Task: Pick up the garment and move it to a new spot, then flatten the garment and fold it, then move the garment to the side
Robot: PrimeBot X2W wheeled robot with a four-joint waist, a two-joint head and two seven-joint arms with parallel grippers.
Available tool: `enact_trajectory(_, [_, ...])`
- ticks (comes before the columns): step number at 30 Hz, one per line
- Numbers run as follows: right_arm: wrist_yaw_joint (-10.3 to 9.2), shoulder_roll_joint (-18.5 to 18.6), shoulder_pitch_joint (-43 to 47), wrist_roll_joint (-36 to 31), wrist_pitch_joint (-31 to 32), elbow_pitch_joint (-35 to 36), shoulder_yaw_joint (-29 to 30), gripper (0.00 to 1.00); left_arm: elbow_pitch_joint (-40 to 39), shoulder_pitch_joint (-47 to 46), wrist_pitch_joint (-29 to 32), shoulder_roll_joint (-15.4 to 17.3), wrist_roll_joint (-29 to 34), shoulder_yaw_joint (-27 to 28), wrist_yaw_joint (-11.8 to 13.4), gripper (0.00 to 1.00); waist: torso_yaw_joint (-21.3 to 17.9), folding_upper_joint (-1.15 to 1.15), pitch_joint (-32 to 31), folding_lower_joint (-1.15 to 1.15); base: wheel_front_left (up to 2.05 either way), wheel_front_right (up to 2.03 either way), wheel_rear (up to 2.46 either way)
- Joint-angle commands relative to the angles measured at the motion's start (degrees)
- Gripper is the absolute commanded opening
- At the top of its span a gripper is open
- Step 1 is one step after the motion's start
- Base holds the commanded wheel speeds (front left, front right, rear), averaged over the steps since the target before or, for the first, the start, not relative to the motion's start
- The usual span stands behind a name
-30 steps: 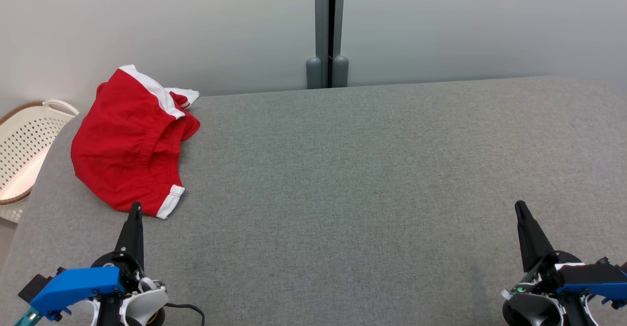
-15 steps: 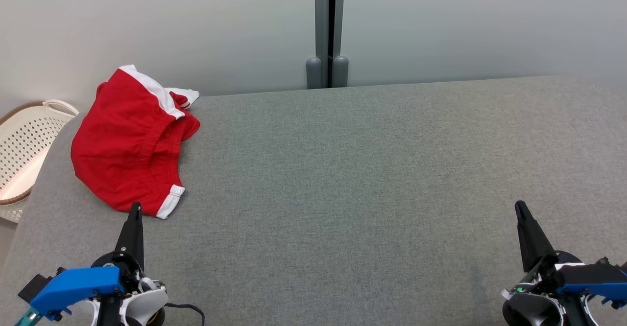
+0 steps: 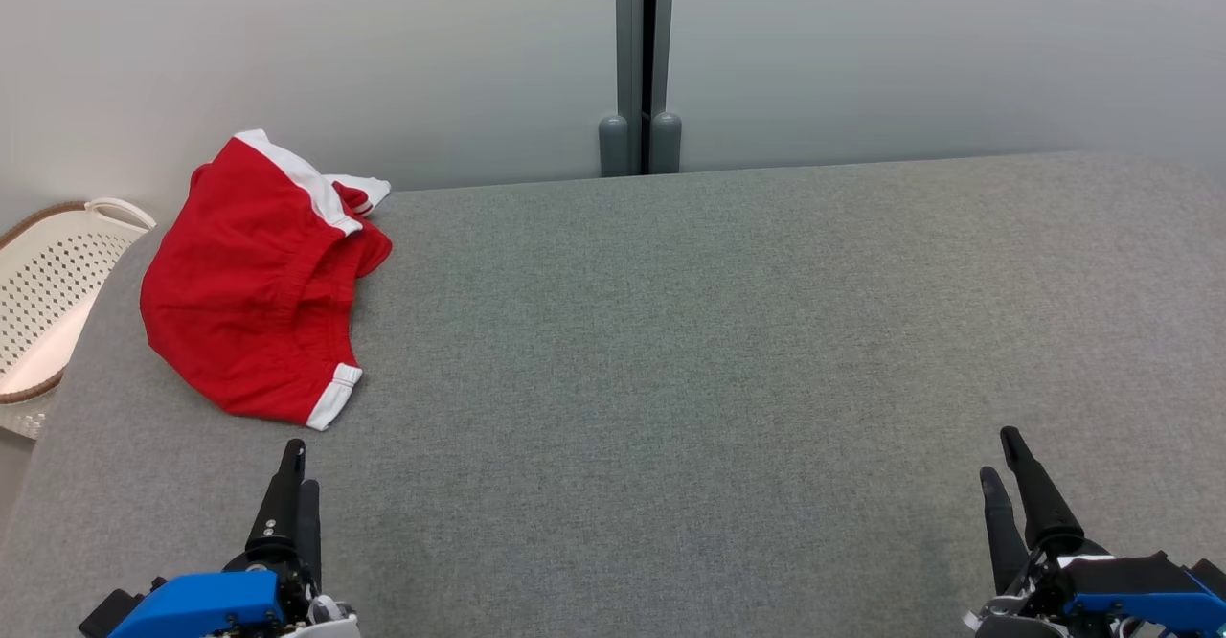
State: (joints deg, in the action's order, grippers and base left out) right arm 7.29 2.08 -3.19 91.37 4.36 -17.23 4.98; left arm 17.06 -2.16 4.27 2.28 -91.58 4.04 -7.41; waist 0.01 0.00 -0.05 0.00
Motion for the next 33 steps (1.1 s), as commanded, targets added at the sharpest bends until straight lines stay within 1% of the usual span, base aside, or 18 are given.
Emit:
enact_trajectory(1, [0.06, 0.25, -0.29, -0.97, -0.88, 0.86, -0.31, 1.0, -1.18, -0.95, -0.86, 0.38, 0.89, -0.98, -0.02, 1.0, 0.01, 0.0, -0.05, 0.0, 0.0, 0.0, 0.0])
enact_trajectory(7, [0.07, 0.31, -0.21, -3.44, -2.48, 0.96, -0.51, 1.0, -2.07, -0.86, -2.45, 0.42, 3.77, -2.28, 0.24, 1.0, 0.04, 0.0, -0.19, 0.0, 0.0, 0.0, 0.0])
enact_trajectory(12, [0.09, 0.36, -0.18, -6.95, -3.73, 1.74, -0.62, 1.0, -3.06, -1.0, -3.69, 0.45, 7.95, -3.52, 1.07, 1.0, 0.05, 0.0, -0.29, 0.0, 0.0, 0.0, 0.0])
enact_trajectory(20, [0.11, 0.43, 0.15, -15.15, -5.59, 3.96, -1.0, 1.0, -5.57, -1.32, -5.55, 0.48, 16.67, -5.44, 3.32, 1.0, 0.1, 0.0, -0.43, 0.0, 0.0, 0.0, 0.0])
enact_trajectory(21, [0.11, 0.43, 0.15, -15.15, -5.59, 3.96, -1.0, 1.0, -5.57, -1.32, -5.55, 0.48, 16.67, -5.44, 3.32, 1.0, 0.1, 0.0, -0.43, 0.0, 0.0, 0.0, 0.0])
enact_trajectory(24, [0.12, 0.46, 0.36, -18.16, -6.25, 4.89, -1.0, 1.0, -6.32, -1.32, -6.2, 0.49, 19.56, -6.47, 3.92, 1.0, 0.14, 0.0, -0.47, 0.0, 0.0, 0.0, 0.0])
enact_trajectory(33, [0.14, 0.54, 1.0, -27.99, -8.13, 7.0, -1.77, 1.0, -7.06, -1.46, -8.08, 0.54, 30.2, -8.97, 5.03, 1.0, 0.26, 0.0, -0.59, 0.0, 0.0, 0.0, 0.0])
